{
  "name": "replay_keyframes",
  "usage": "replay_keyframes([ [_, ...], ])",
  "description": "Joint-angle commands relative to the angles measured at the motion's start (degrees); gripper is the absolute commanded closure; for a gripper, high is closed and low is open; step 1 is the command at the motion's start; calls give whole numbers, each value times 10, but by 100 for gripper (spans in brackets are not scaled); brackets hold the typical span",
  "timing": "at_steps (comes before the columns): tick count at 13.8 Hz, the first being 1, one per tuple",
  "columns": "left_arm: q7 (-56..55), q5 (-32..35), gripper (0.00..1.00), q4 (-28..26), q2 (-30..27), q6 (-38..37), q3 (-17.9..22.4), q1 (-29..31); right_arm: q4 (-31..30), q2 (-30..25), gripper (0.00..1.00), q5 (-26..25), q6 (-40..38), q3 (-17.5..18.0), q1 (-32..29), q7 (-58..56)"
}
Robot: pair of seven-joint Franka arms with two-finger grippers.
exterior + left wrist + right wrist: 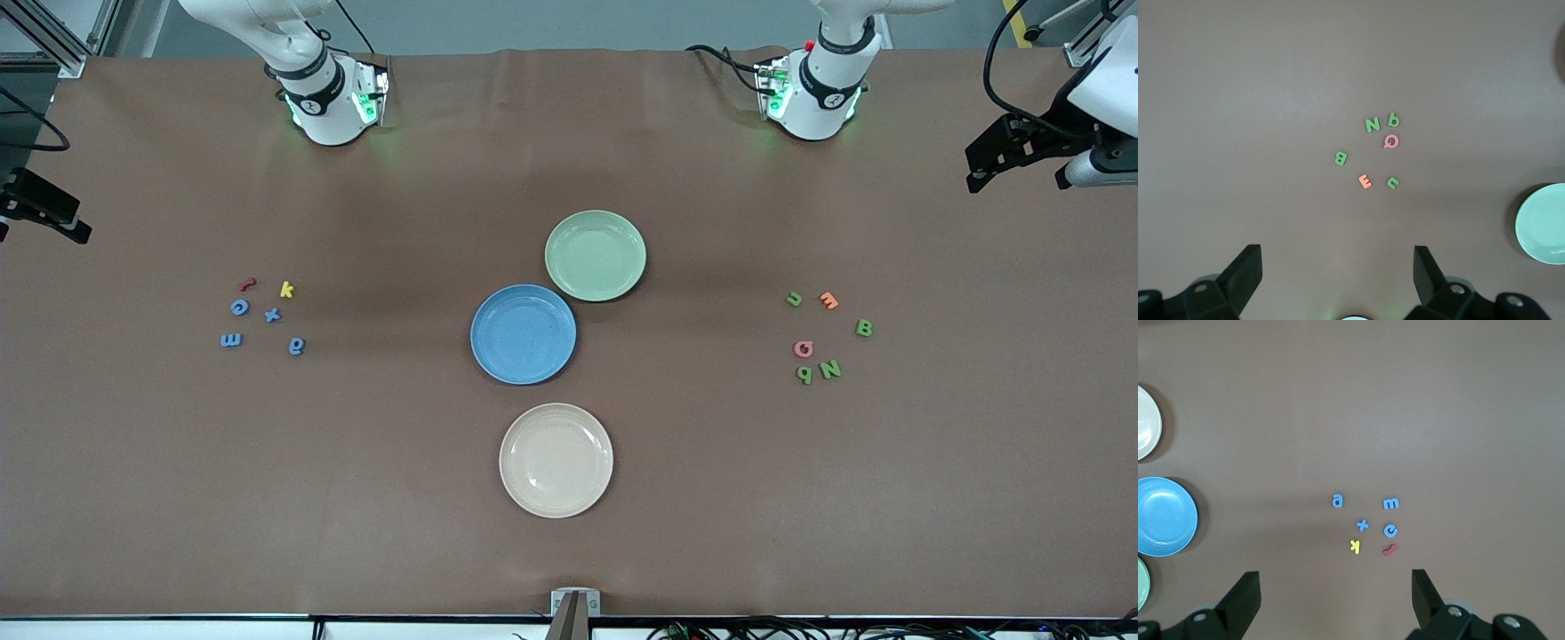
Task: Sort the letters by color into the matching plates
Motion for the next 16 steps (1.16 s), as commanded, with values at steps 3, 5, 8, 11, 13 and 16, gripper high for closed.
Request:
replay_keyframes([
  [3,16,1,0,22,14,-10,3,6,4,-4,0,-9,-2,8,-11,0],
  [5,16,0,0,32,21,-10,2,6,4,-4,0,-9,-2,9,-11,0],
  [8,12,-1,0,13,39,-7,3,6,5,-4,0,-8,-2,9,-11,1],
  [11,-1,0,0,-26,68,48,3,13,8,-4,0,-8,-2,9,-11,1],
  [13,-1,0,0,-92,68,127,2,28,8,-1,0,-6,-1,10,-9,1],
  [16,-1,0,0,-180,85,254,2,36,6,24,0,-8,-1,10,-5,0],
])
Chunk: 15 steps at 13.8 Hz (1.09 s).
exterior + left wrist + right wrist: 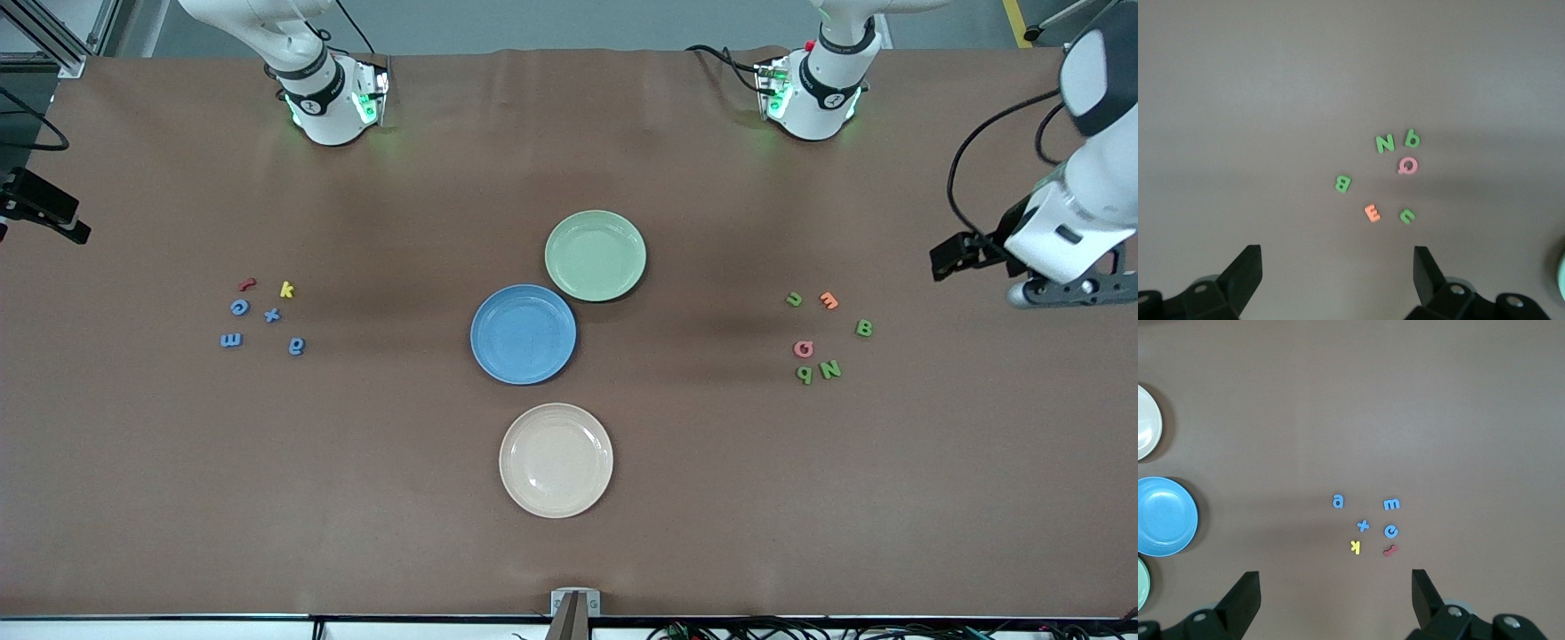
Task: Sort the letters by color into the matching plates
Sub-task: 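Grasp the a with the right gripper while the left gripper grasps the N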
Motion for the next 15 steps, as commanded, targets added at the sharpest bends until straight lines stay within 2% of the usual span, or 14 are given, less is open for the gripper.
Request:
replay_keyframes([
  [1,-3,0,0,-84,7,105,0,4,4,26,0,-9,0,7,-4,-1],
  [3,-3,1,0,-126,41,191,0,4,0,59,0,-10,-2,7,-6,-3],
  [6,-3,1,3,-132,115,254,0,4,-18,125,0,-8,41,8,-4,-4],
  [7,-3,1,5,-131,137,273,-1,4,-42,139,0,-7,74,8,-3,-5],
  [12,-4,-1,15,-122,219,359,-4,1,-246,143,0,-5,337,10,24,-3],
  [15,-26,-8,19,-100,256,373,-4,-1,-279,178,0,15,387,11,23,-2],
])
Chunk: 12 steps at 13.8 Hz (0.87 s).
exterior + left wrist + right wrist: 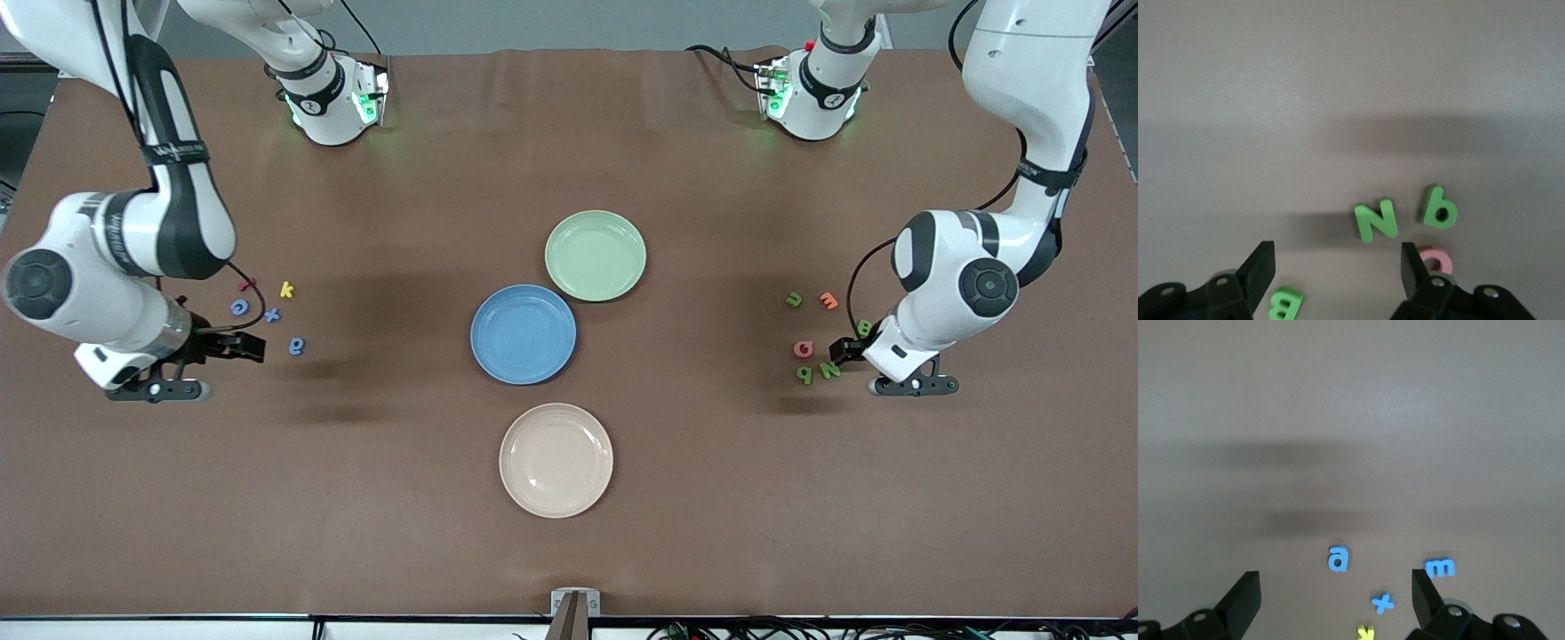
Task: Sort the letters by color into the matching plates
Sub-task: 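Grasp the a with the right gripper while the left gripper grasps the N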
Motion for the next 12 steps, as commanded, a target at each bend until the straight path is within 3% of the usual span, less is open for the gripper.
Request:
replay_keyframes([
  [1,-37,-6,20,34,34,4,0,-6,-19,20,0,28,17,1,-2,-3],
  [7,-58,-5,26,40,65,30,-1,-9,-48,65,1,33,92,2,-2,-5],
  [12,-58,-4,29,33,70,31,-2,-8,-55,96,2,33,109,4,-2,-16],
])
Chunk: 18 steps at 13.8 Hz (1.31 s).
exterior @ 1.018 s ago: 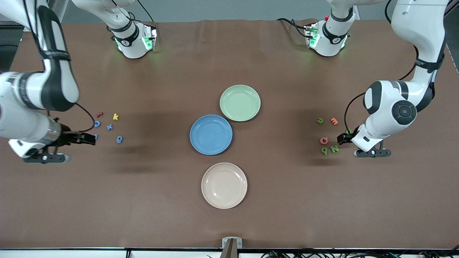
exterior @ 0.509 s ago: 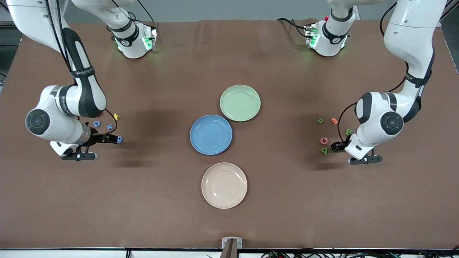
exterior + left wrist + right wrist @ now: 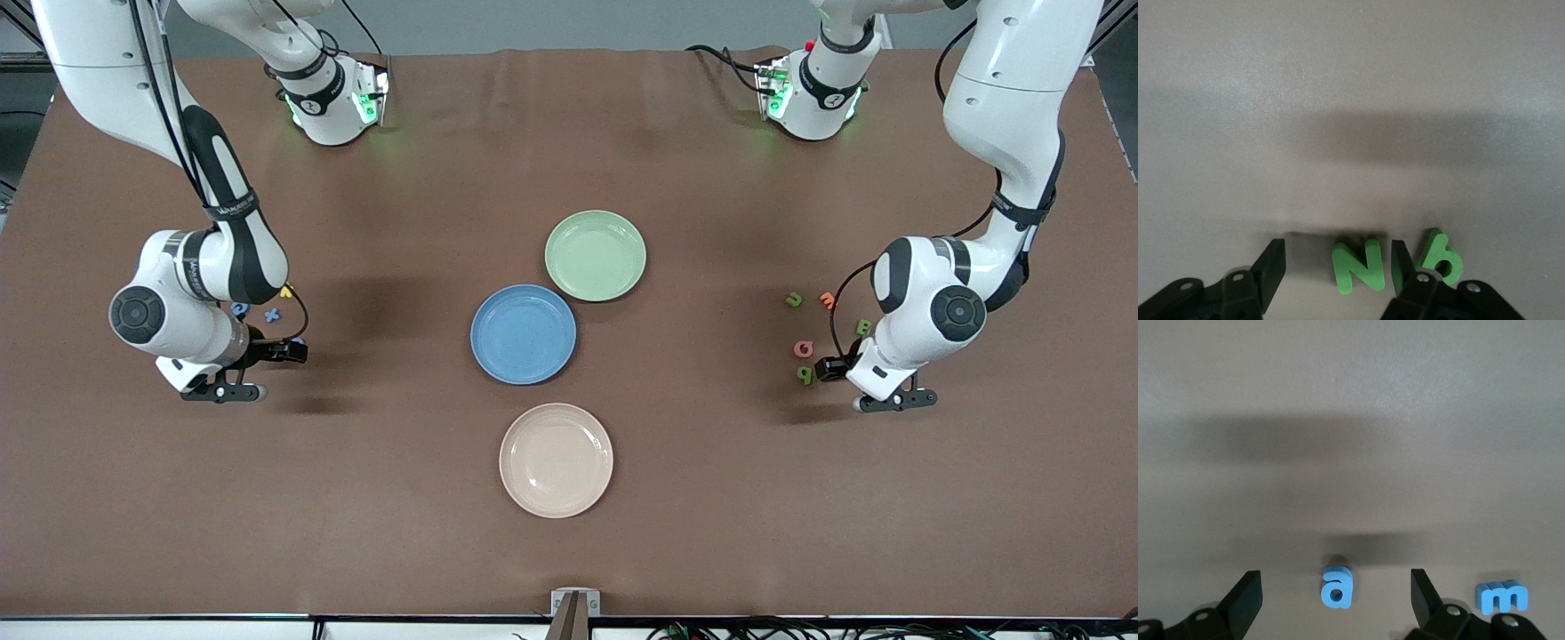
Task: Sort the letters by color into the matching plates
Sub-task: 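Grasp the a with the right gripper while the left gripper grasps the N, then release the N on the green plate while the right gripper carries the a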
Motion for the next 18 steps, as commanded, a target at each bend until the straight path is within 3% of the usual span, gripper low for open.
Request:
replay_keyframes([
  [1,-3,-4,31,1,5,4,0,0,-6,11,2,10,10,4,-2,-16],
  [4,-4,-5,38,1,6,4,0,-1,-21,14,2,15,12,9,-7,-17],
  [7,-4,-4,64,1,6,2,0,-2,-38,14,3,40,26,9,-7,-39],
  [9,-1,-4,91,-1,2,0,0,-1,-39,14,5,41,30,9,-7,-40],
  [10,1,-4,100,-1,-2,-6,0,0,-39,14,8,41,30,9,-7,-40],
  [13,1,-4,100,-1,-60,-75,-1,0,-49,19,17,41,47,9,-8,-43],
  [15,-2,-4,100,-1,-107,-119,-21,1,-52,20,18,41,55,9,-8,-48],
  [18,-20,-4,100,0,-144,-154,-71,1,-52,20,33,41,53,8,-9,-50],
])
